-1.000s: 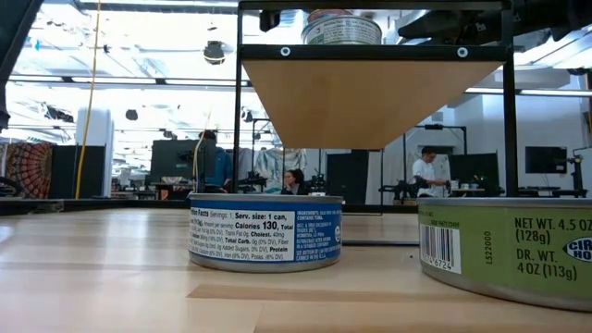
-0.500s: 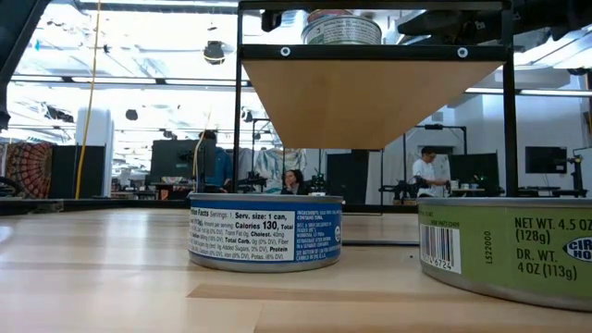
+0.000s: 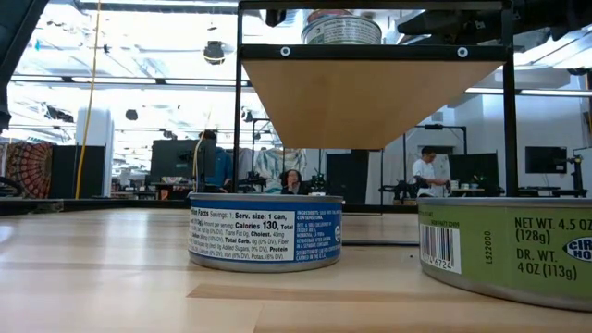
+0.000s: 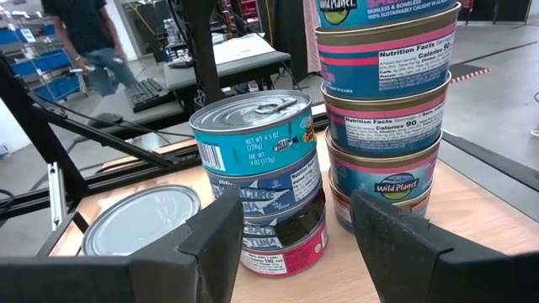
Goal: Stack canned seafood by type on shelf
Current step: Stack the blue and pink tuna can on the shelf on top of the other blue and pink tuna can
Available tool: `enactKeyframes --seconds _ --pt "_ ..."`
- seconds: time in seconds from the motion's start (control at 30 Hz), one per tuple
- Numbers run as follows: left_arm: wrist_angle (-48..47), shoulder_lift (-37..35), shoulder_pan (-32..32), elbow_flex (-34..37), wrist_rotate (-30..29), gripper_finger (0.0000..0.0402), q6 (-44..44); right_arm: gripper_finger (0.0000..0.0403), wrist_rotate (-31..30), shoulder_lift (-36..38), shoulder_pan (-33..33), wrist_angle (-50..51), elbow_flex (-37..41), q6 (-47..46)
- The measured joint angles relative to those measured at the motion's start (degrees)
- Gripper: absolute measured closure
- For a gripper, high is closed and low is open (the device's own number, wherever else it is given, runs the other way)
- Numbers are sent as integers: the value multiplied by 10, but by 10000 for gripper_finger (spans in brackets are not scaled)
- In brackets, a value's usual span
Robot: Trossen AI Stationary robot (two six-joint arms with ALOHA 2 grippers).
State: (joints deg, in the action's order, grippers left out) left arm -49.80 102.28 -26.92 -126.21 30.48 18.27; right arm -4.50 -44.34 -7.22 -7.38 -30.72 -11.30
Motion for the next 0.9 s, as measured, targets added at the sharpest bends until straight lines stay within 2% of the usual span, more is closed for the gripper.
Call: enactKeyframes --seconds 0.2,0.5,0.6,0.73,0.9 --pt "1 0 -1 0 -13 192 -3 159 0 0 0 0 0 -3" --pt "9 0 -6 0 -24 136 -11 159 0 0 0 -6 0 -3" --pt "9 0 -9 0 -21 128 -11 159 0 0 0 -26 -5 0" --pt "8 0 -14 0 -18 139 -11 159 0 1 -1 -26 -26 11" --pt "8 0 -26 1 -2 175 -5 159 0 0 -1 -7 -90 54"
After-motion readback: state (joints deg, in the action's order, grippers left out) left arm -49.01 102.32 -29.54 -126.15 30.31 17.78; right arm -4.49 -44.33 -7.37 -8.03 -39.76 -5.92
